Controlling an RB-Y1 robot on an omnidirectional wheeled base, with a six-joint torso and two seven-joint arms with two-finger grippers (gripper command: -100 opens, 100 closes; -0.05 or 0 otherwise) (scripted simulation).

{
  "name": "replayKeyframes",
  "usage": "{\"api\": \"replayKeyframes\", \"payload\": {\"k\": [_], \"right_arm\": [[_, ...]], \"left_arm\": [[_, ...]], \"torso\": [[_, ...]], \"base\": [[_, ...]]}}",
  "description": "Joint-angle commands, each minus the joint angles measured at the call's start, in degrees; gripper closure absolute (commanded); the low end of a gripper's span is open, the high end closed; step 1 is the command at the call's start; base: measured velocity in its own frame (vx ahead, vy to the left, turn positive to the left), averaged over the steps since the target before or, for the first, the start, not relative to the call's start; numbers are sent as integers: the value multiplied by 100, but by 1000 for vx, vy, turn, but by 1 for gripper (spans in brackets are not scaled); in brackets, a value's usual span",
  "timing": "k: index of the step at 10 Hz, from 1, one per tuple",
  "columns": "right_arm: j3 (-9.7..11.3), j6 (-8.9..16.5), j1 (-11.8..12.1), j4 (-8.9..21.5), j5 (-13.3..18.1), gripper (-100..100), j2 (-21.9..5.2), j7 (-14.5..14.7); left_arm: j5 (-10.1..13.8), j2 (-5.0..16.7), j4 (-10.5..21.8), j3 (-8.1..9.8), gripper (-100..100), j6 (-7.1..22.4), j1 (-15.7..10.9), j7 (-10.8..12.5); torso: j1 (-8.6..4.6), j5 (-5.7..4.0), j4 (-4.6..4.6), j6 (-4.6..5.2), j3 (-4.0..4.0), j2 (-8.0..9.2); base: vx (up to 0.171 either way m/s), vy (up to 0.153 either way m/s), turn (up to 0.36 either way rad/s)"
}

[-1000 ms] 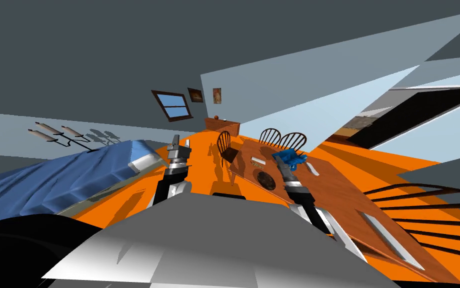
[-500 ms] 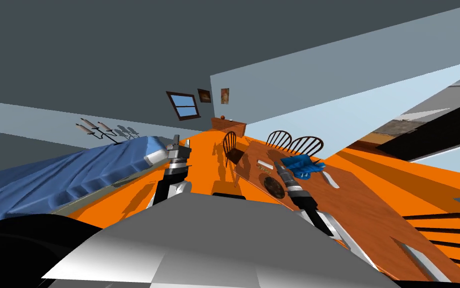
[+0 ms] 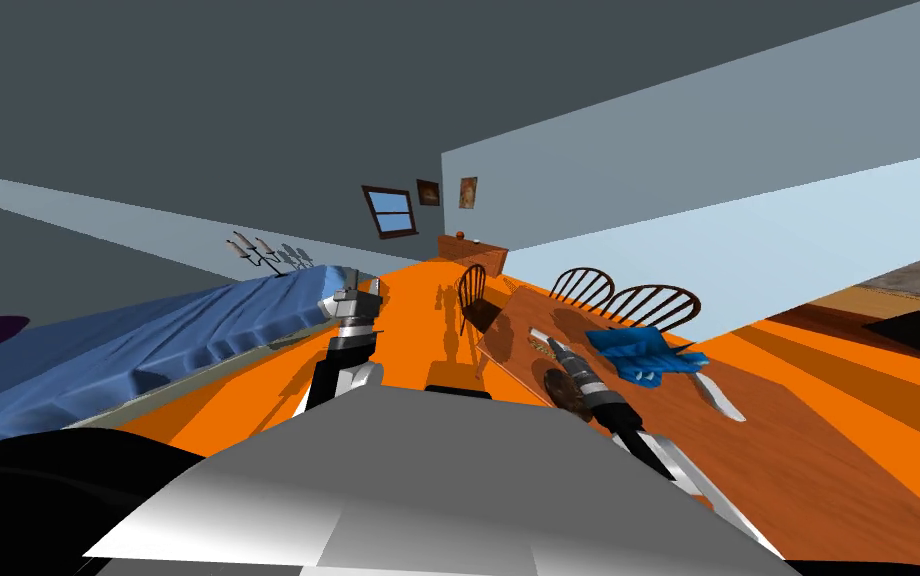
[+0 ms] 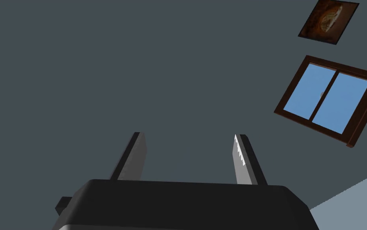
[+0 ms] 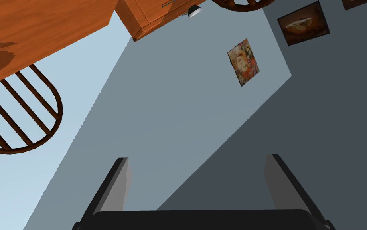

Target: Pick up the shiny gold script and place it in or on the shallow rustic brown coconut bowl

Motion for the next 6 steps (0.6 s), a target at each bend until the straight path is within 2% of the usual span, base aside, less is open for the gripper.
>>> {"api": "replayKeyframes", "payload": {"k": [1, 2, 3, 5, 6], "right_arm": [[38, -29, 36, 277, 84, -100, -76, 28], [135, -41, 77, 496, 247, -100, -264, 54], [135, -41, 77, 614, 247, -100, -264, 54], [378, -96, 148, 1085, 583, -100, -625, 97], [378, -96, 148, 1174, 583, -100, -625, 97]], "left_arm": [[0, 0, 0, 0, 0, 0, 0, 0], [0, 0, 0, 1, 0, 0, 1, 0], [0, 0, 0, 0, 0, 0, 0, 0], [0, 0, 0, 0, 0, 0, 0, 0], [0, 0, 0, 0, 0, 0, 0, 0]], "torso": [[0, 0, 0, 0, 0, 0], [-4, -1, 0, 7, 1, 2], [-3, -1, 0, 1, 1, 2], [-5, -1, 1, 0, 1, 3], [-5, 0, 0, 2, 0, 0]], "base": [[19, 18, 144], [19, 26, 308], [17, 15, 165], [22, 18, 400], [28, 3, 152]]}}
